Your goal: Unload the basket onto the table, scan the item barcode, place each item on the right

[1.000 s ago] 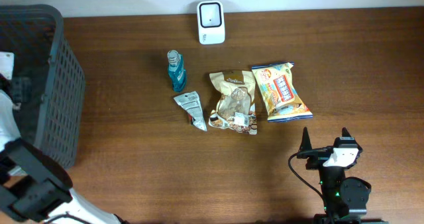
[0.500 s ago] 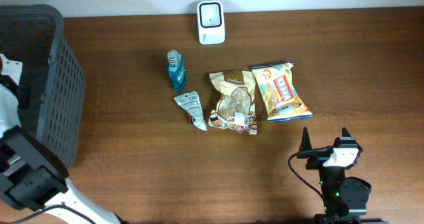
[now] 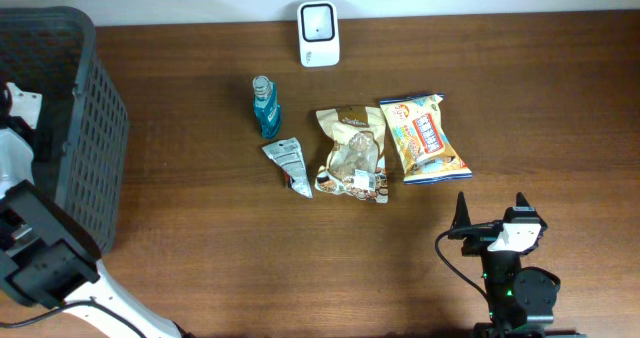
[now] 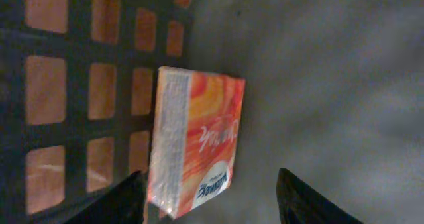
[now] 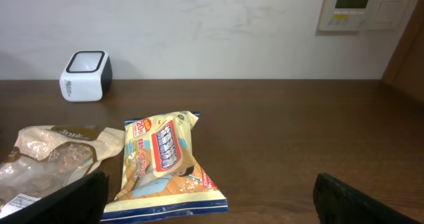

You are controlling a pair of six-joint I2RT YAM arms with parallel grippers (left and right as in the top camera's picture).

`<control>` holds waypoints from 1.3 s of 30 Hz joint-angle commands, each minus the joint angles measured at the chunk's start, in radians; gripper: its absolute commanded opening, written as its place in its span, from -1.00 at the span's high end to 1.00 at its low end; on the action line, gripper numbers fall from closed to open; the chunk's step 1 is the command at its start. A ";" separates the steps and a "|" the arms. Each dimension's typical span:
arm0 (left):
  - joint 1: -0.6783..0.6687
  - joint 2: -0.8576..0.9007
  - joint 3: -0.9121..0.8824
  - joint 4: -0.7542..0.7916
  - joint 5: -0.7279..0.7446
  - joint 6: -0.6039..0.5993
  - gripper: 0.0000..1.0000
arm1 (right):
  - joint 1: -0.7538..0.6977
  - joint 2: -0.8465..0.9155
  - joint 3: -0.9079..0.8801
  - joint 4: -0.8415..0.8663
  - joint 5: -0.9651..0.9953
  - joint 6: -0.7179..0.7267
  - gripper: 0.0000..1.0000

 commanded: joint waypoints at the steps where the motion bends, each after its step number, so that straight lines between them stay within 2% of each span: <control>1: -0.002 0.063 -0.001 0.008 -0.055 0.017 -0.15 | 0.005 -0.006 -0.006 -0.006 0.008 -0.003 -0.96; 4: -0.002 0.082 -0.001 0.030 -0.140 0.017 -0.16 | 0.005 -0.006 -0.006 -0.006 0.009 -0.003 -0.97; 9: -0.002 0.083 -0.001 0.050 -0.141 0.016 -0.15 | 0.005 -0.006 -0.006 -0.006 0.008 -0.003 -0.97; 11: -0.002 0.083 -0.001 0.051 -0.135 0.016 -0.06 | 0.005 -0.006 -0.006 -0.006 0.008 -0.003 -0.97; 15: -0.002 0.083 -0.001 0.049 -0.117 0.016 0.31 | 0.005 -0.006 -0.006 -0.006 0.008 -0.002 -0.97; 16: -0.002 0.083 -0.001 0.041 -0.084 0.016 0.33 | 0.005 -0.006 -0.006 -0.006 0.008 -0.003 -0.97; 18: -0.002 0.085 -0.001 0.033 -0.031 0.016 0.31 | 0.005 -0.006 -0.006 -0.006 0.009 -0.003 -0.97; 21: -0.002 0.094 -0.001 0.033 -0.029 0.011 0.13 | 0.005 -0.006 -0.006 -0.006 0.008 -0.003 -0.97; 23: -0.002 0.105 -0.001 0.031 -0.025 0.008 -0.06 | 0.005 -0.006 -0.006 -0.006 0.008 -0.003 -0.97; 27: -0.002 0.131 -0.001 -0.002 0.042 0.008 0.35 | 0.005 -0.006 -0.006 -0.006 0.008 -0.002 -0.97; 29: -0.003 0.133 -0.001 -0.010 0.051 0.008 0.94 | 0.005 -0.006 -0.006 -0.006 0.008 -0.003 -0.97; 30: -0.003 0.132 -0.001 -0.011 0.048 0.008 1.00 | 0.005 -0.006 -0.006 -0.006 0.009 -0.003 -0.97; 33: -0.003 0.132 -0.001 -0.027 0.026 -0.010 1.00 | 0.005 -0.006 -0.006 -0.006 0.008 -0.003 -0.97; 36: -0.003 0.115 0.001 -0.037 0.004 -0.071 1.00 | 0.005 -0.006 -0.006 -0.006 0.008 -0.003 -0.97; 39: -0.004 0.043 0.005 -0.037 0.019 -0.187 1.00 | 0.005 -0.006 -0.006 -0.006 0.009 -0.003 -0.97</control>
